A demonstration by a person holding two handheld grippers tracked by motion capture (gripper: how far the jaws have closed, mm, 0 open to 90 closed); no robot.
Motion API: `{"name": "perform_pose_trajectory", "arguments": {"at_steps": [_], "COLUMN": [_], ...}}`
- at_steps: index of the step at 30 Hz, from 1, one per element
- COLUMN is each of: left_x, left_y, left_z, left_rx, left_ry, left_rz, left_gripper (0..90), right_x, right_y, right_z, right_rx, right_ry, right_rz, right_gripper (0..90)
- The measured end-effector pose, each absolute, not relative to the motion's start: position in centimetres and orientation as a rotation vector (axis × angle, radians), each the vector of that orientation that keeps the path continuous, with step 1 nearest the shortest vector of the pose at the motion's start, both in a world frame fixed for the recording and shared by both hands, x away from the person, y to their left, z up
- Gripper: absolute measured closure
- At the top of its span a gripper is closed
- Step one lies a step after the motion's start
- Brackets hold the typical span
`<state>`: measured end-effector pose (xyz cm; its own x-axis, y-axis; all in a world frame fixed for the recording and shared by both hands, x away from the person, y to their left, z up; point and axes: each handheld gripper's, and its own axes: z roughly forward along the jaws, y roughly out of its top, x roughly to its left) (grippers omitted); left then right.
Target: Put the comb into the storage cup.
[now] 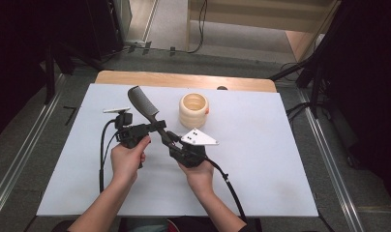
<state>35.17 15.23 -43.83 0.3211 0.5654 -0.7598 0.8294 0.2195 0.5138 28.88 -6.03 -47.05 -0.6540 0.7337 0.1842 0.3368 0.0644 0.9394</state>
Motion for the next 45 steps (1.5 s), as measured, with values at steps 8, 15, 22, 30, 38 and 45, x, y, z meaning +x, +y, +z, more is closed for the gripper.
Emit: {"name": "perform_pose_trajectory", "arguments": {"at_steps": [8,15,22,30,38,45], "left_x": [35.1,35.1,35.2,35.3,35.4,35.4], "left_y": [15.3,15.6,15.8,16.0,16.1,16.3], "left_z": [-43.7,-43.7,-43.6,-43.5,-43.5,-43.4], "left_rx": [1.445,1.438,1.448,1.475,1.497,1.508], "left_ry": [1.343,1.344,1.346,1.346,1.348,1.348], "left_rz": [-0.312,-0.306,-0.269,-0.229,-0.198,-0.179], "left_gripper": [71.4,72.4,72.4,72.4,72.4,72.4], "right_x": [29.1,29.3,29.2,29.2,29.2,29.1], "right_y": [-6.0,-6.2,-6.5,-7.1,-8.1,-8.9], "right_z": [-47.2,-47.1,-47.0,-46.8,-46.8,-46.7], "right_rx": [1.065,1.064,1.019,0.996,0.985,0.991], "right_ry": [2.032,2.059,2.101,2.169,2.210,2.241], "right_rz": [1.607,1.616,1.600,1.554,1.573,1.573], "right_gripper": [69.0,62.4,46.5,35.3,28.8,27.0]}}
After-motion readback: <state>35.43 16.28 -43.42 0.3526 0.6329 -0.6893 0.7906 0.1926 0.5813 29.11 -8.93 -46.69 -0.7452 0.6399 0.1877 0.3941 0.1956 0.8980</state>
